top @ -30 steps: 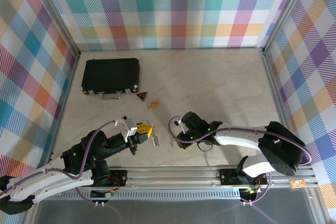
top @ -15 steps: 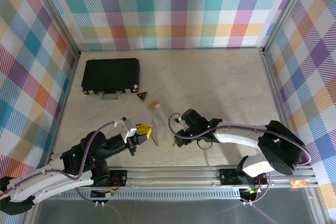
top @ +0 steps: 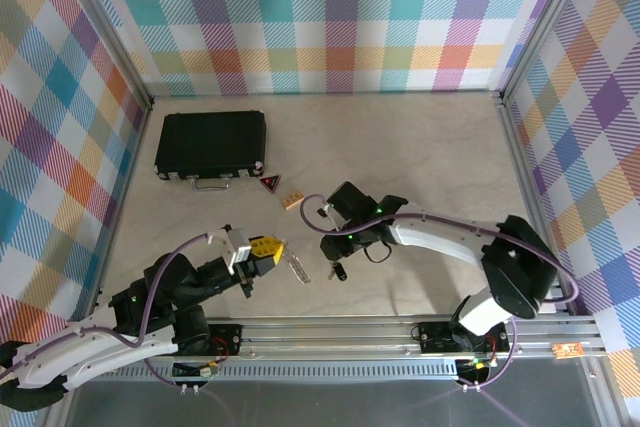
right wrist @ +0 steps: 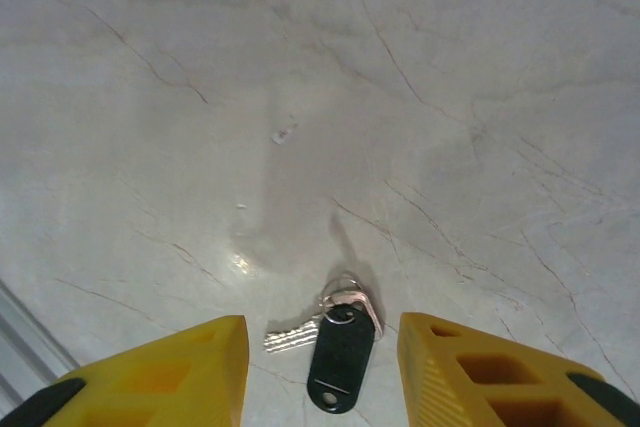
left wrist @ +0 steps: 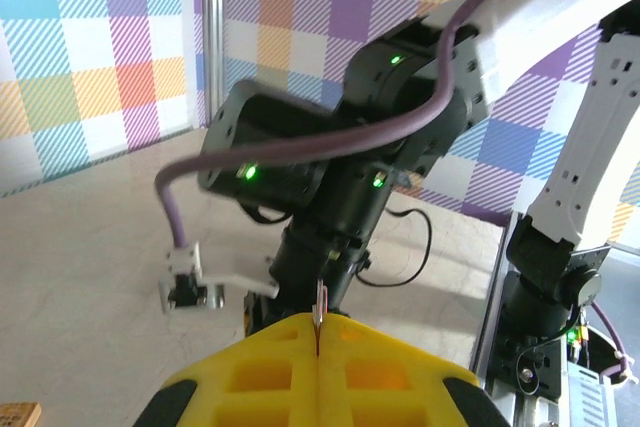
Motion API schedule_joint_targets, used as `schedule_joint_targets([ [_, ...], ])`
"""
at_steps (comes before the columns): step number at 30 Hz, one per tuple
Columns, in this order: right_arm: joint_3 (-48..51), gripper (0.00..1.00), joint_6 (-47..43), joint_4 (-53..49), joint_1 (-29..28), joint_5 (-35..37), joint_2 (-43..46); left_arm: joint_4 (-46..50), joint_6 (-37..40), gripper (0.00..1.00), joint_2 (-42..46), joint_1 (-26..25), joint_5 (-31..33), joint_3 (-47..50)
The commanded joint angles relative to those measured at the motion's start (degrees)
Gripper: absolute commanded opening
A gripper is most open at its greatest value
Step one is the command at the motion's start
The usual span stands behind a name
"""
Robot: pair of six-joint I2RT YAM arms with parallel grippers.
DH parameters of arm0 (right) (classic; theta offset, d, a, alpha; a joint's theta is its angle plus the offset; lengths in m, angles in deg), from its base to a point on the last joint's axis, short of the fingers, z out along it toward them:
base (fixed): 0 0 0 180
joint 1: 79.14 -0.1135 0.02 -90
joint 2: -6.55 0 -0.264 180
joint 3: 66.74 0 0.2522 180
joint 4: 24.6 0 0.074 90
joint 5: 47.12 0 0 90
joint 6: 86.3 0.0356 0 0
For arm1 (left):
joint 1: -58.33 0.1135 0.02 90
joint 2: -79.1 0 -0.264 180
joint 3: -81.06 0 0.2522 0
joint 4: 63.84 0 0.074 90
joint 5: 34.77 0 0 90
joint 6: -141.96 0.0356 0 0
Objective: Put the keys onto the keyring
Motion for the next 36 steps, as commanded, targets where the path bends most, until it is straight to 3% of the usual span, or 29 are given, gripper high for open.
schedule_joint_targets([
  [1,-4.1,0.41,-2.5,-7.3,-0.9,1.6,-3.9,-0.8,-0.5,0.0,2.2,-0.3,1.1,1.0],
  [9,-11.8,0.37,-2.8,-12.5,-4.5,7.1,-12.8,-1.3,0.5,0.0,2.4,-0.4,2.5,1.6],
  [21,-14.8,0.31,-1.6,-14.7,-7.3,12.0,-18.3,-1.5,0.6,0.0,2.4,-0.4,2.2,1.9],
  [36,-13.2,0.08,-0.6,-14.3,-7.5,13.8,-17.1,-1.7,0.6,0.0,2.3,-0.4,1.8,1.9],
])
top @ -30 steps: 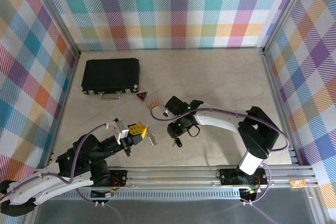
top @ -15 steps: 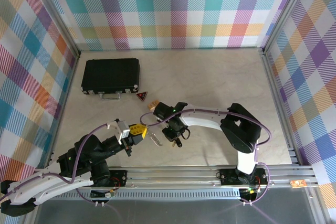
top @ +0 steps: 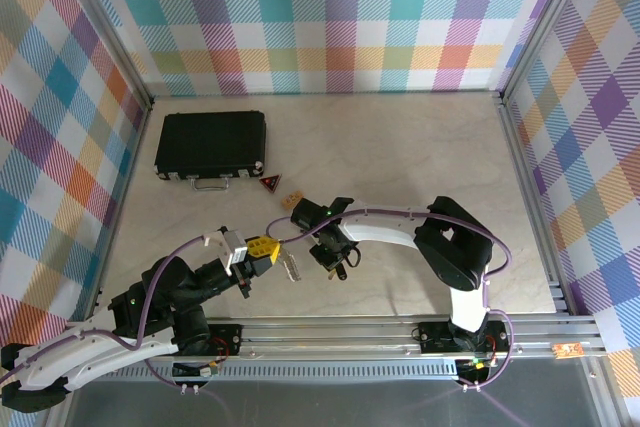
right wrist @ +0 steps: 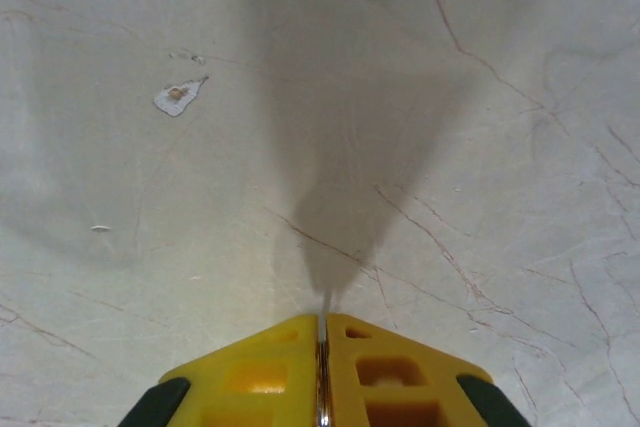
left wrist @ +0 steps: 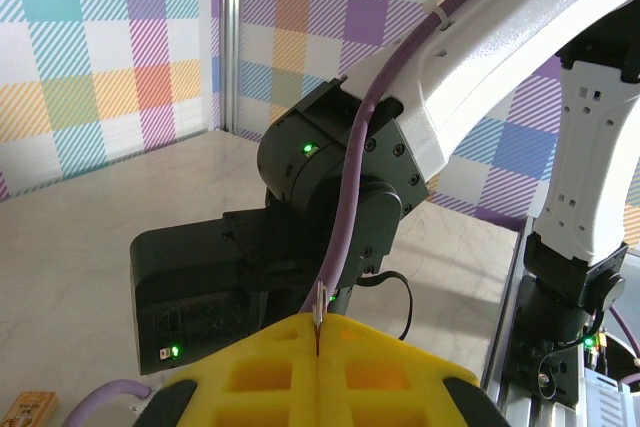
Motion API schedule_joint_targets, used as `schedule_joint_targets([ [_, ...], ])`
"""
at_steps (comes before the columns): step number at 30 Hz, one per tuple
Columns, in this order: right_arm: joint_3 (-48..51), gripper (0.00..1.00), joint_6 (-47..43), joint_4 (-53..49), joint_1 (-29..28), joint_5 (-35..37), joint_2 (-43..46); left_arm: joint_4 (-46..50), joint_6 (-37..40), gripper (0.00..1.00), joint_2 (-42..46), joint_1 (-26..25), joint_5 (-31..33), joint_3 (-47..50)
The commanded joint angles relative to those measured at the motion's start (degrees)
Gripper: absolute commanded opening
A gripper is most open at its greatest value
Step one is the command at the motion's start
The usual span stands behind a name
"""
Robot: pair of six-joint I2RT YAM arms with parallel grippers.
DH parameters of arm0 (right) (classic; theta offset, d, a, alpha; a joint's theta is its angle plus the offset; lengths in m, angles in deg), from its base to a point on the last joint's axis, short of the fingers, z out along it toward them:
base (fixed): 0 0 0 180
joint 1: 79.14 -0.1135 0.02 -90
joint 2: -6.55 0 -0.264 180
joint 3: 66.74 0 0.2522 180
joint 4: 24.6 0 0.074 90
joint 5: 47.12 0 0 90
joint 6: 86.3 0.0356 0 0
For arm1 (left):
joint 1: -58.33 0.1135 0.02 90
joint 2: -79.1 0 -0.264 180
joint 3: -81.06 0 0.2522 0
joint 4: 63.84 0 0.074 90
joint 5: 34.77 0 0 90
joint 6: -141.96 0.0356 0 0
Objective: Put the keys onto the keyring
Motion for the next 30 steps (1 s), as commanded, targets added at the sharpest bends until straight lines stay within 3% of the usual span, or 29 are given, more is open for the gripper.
schedule_joint_targets([
  [1,0.2,0.07,0.5,-1.4,-0.4,1.0,1.3,-1.8,0.6,0.0,0.4,-0.4,0.1,0.4],
  [9,1.6,0.0,1.2,-0.6,-0.4,2.3,4.1,-1.9,0.6,0.0,0.3,-0.4,-0.3,0.4],
  [14,6.5,0.0,3.0,5.0,-0.1,2.3,7.2,-1.9,0.4,0.0,0.3,-0.4,-0.6,0.3],
  [22,18.8,0.0,15.1,24.2,-0.5,4.3,14.1,-1.6,0.2,0.0,0.6,-0.4,-0.4,0.1],
  [30,27.0,0.0,20.2,38.8,-2.2,9.1,16.3,-1.7,0.1,0.0,0.2,-0.4,-0.3,0.1],
])
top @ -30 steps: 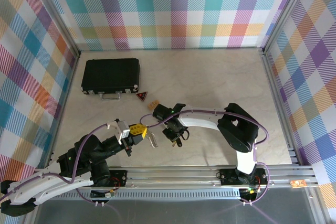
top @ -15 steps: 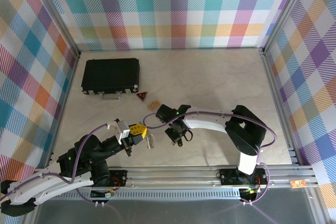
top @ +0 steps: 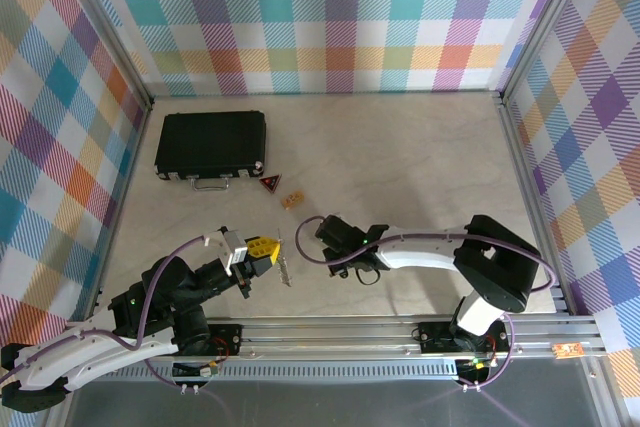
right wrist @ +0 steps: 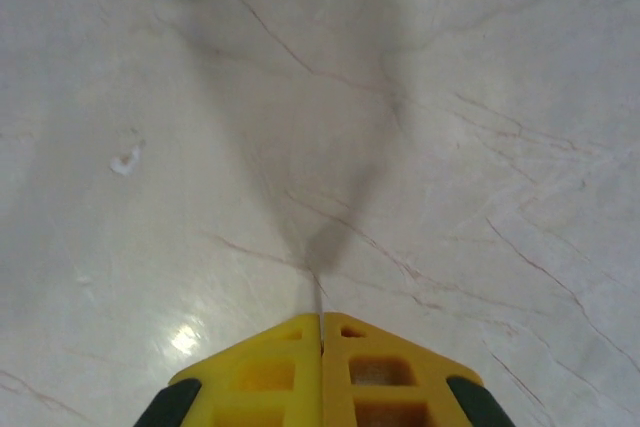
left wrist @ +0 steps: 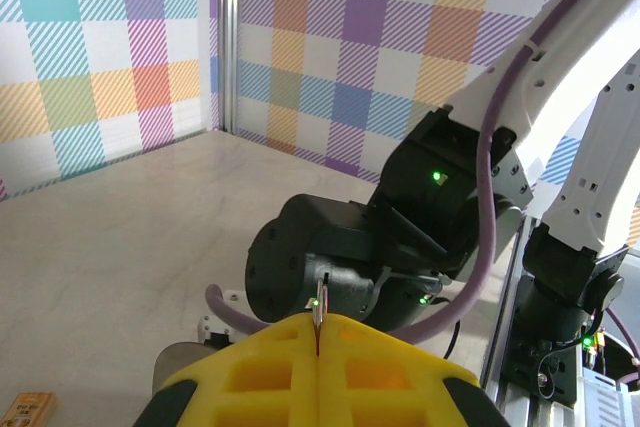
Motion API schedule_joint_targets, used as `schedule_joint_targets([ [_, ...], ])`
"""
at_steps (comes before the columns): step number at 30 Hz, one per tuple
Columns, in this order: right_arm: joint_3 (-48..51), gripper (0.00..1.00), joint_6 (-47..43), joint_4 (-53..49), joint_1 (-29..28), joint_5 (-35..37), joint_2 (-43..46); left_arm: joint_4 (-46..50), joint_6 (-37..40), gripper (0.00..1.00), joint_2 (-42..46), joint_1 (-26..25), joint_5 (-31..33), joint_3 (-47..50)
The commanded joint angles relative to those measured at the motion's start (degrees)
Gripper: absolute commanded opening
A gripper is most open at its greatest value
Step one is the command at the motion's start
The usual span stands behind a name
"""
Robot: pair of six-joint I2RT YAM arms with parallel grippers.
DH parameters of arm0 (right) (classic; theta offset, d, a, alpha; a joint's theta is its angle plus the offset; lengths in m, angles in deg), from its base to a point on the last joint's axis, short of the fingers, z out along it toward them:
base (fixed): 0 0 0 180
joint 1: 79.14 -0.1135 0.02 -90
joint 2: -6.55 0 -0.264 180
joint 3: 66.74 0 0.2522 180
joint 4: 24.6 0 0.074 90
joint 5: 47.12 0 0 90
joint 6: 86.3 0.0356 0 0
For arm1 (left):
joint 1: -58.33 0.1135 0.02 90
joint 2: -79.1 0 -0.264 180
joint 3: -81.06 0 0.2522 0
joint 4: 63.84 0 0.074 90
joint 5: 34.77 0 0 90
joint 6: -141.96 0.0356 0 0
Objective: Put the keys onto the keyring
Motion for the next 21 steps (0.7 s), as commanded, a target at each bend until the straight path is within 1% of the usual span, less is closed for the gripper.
schedule_joint_targets([
  [1,2.8,0.0,3.8,8.8,-0.6,1.9,0.9,-1.8,0.1,0.0,0.2,-0.4,-0.1,0.1],
  [5,5.9,0.0,5.2,13.2,-0.9,2.4,1.6,-1.7,0.2,0.0,0.3,-0.4,-0.1,0.0],
  [11,6.0,0.0,6.2,11.8,-0.9,3.0,2.3,-1.7,0.3,0.0,0.5,-0.4,0.2,-0.1],
  [12,5.9,0.02,6.3,11.1,-0.8,3.1,2.7,-1.7,0.3,0.0,0.6,-0.4,0.3,-0.2],
  [14,5.0,0.1,5.8,9.0,-0.9,3.2,3.1,-1.7,0.4,0.0,0.9,-0.4,0.3,-0.3],
  [17,3.5,0.25,5.5,4.6,-0.8,3.3,4.4,-1.5,0.5,0.0,1.0,-0.4,0.3,-0.5],
  [21,0.6,0.39,3.1,-2.8,-0.5,3.3,7.7,-1.5,0.4,0.0,1.1,-0.4,0.2,-0.4],
])
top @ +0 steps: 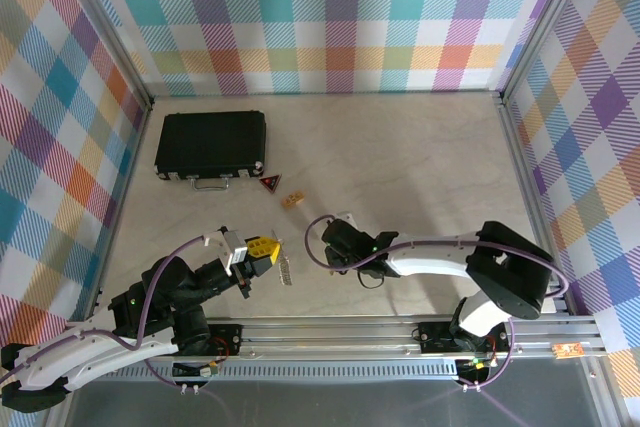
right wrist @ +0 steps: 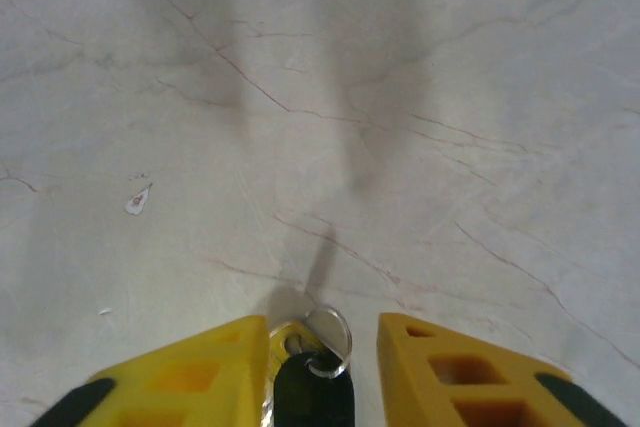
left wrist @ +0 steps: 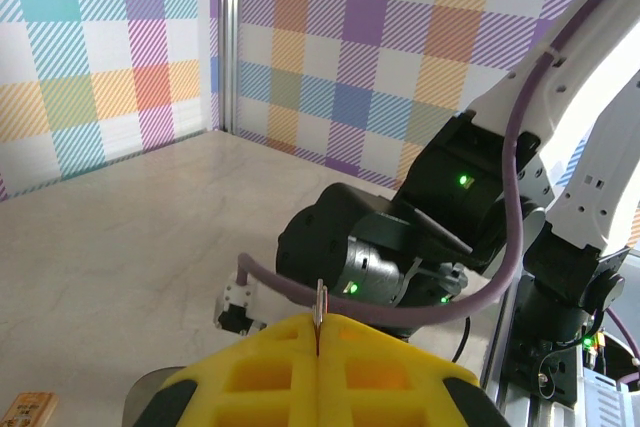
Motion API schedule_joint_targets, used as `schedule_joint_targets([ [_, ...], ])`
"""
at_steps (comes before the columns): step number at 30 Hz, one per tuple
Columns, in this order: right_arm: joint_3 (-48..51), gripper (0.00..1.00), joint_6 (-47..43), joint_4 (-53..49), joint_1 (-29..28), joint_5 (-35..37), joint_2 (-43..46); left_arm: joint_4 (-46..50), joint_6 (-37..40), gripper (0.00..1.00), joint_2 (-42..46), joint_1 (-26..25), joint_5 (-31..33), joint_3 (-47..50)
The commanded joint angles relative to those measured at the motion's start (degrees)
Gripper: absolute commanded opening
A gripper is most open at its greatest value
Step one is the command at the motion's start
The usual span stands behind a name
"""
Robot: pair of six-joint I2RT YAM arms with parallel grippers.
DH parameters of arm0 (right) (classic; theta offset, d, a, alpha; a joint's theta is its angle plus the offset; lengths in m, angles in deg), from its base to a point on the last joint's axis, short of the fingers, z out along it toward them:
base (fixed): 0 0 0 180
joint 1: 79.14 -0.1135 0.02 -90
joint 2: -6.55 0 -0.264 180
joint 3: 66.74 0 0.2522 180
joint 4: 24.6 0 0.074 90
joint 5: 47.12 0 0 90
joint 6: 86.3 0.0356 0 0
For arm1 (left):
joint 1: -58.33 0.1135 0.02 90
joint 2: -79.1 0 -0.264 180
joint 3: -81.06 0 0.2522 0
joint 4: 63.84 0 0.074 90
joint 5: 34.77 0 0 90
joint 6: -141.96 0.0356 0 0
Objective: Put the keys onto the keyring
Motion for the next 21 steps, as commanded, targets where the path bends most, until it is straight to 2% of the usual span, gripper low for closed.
schedule_joint_targets([
  [1,-4.6,0.4,-2.3,-8.6,0.4,-0.1,3.4,-1.6,0.4,0.0,1.0,-0.4,0.1,-0.4],
  [6,-12.0,0.45,-7.8,-20.3,4.4,-7.3,3.2,-1.8,0.4,0.0,1.3,-0.4,-0.4,-0.2],
  [11,-21.0,0.44,-15.6,-30.6,9.0,-17.0,-2.2,-1.9,0.3,0.0,1.5,-0.4,-0.9,0.0],
  [16,-26.2,0.42,-21.1,-35.1,15.2,-27.2,-7.3,-1.9,0.4,0.0,1.9,-0.5,-1.1,0.1],
  [21,-27.7,0.4,-23.8,-36.4,18.4,-33.1,-13.0,-2.2,0.4,0.0,1.6,-0.6,-1.2,0.3],
])
